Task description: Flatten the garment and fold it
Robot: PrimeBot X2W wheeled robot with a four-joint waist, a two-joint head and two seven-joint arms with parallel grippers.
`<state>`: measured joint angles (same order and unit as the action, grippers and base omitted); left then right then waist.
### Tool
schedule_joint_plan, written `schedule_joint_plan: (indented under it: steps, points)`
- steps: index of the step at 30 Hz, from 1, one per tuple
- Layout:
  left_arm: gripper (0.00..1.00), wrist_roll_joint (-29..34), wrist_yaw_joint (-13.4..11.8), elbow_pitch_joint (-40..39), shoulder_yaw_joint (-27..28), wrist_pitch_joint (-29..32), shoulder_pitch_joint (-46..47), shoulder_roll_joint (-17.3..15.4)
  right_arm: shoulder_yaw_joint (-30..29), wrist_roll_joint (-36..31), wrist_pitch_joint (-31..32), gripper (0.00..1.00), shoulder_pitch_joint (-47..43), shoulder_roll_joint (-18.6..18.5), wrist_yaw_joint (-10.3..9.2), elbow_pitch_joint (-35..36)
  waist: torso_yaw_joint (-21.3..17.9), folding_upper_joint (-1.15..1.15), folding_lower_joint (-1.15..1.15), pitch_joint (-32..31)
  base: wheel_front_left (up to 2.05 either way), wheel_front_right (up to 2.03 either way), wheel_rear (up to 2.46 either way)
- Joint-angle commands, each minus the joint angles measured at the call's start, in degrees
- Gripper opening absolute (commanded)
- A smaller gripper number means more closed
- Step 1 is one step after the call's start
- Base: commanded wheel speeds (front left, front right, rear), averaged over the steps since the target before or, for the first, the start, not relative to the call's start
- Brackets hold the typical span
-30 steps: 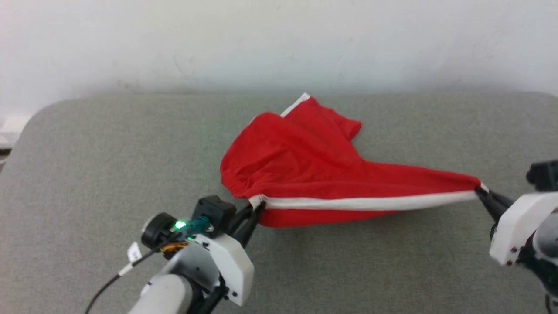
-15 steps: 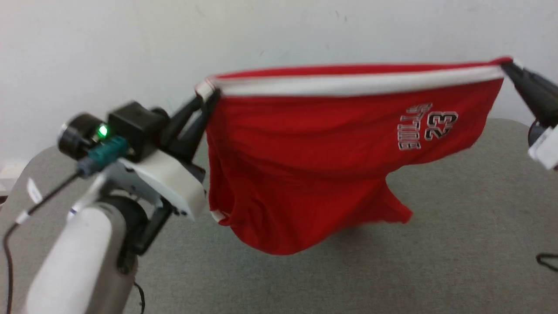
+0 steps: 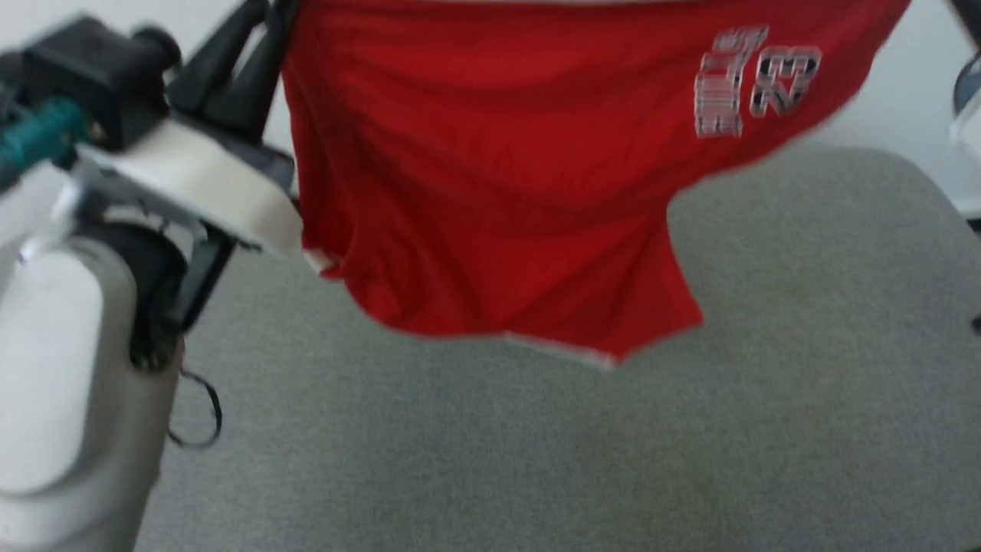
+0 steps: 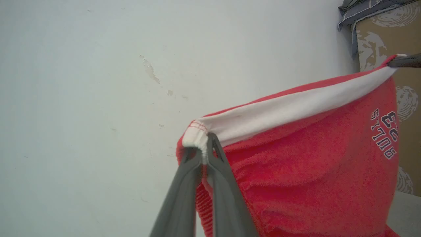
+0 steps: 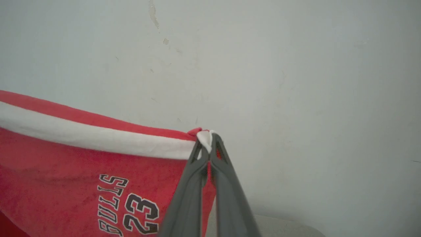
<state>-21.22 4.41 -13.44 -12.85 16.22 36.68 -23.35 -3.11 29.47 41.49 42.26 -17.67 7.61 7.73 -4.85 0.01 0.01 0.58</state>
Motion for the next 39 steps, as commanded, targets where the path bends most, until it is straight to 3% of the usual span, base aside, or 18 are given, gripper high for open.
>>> schedule_joint_plan:
  steps: [1,5,12,24,31,39]
  points:
    - [0.00,-0.18,0.17,1.92,0.14,0.24,3.68,-0.07,1.27,-1.26,-1.80,0.00,3.88,-1.46,-0.12,-1.67,-2.77,-0.01,-0.01,8.42,0.00,0.00,0.00]
    - [0.00,0.01,1.00,6.69,-0.81,0.38,10.55,0.08,3.09,-2.73,-5.57,0.00,10.81,-3.04,-0.12,-6.29,-3.71,-0.01,-0.01,14.70,0.00,0.00,0.00]
    - [0.00,2.37,2.49,21.53,-4.60,-3.21,27.77,0.23,6.66,-8.10,-17.97,0.00,27.79,-3.11,-0.12,-22.10,-5.81,-0.01,-0.01,25.95,0.00,0.00,0.00]
    - [0.00,4.57,2.63,44.29,-6.49,-15.66,47.53,3.32,9.13,-14.12,-36.21,0.00,44.45,1.41,-0.12,-45.69,-7.29,-0.01,-0.01,32.73,0.00,0.00,0.00]
    - [0.00,4.78,2.92,51.74,-10.81,-20.31,44.95,4.62,12.17,-12.08,-40.86,0.00,41.32,3.56,-0.12,-53.14,-6.34,-0.01,-0.01,31.34,0.00,0.00,0.00]
    - [0.00,1.83,3.05,54.66,-16.08,-24.36,28.39,5.12,20.13,-6.66,-41.83,0.00,26.09,2.76,-0.12,-55.35,-4.66,-0.01,-0.01,24.51,0.00,0.00,0.00]
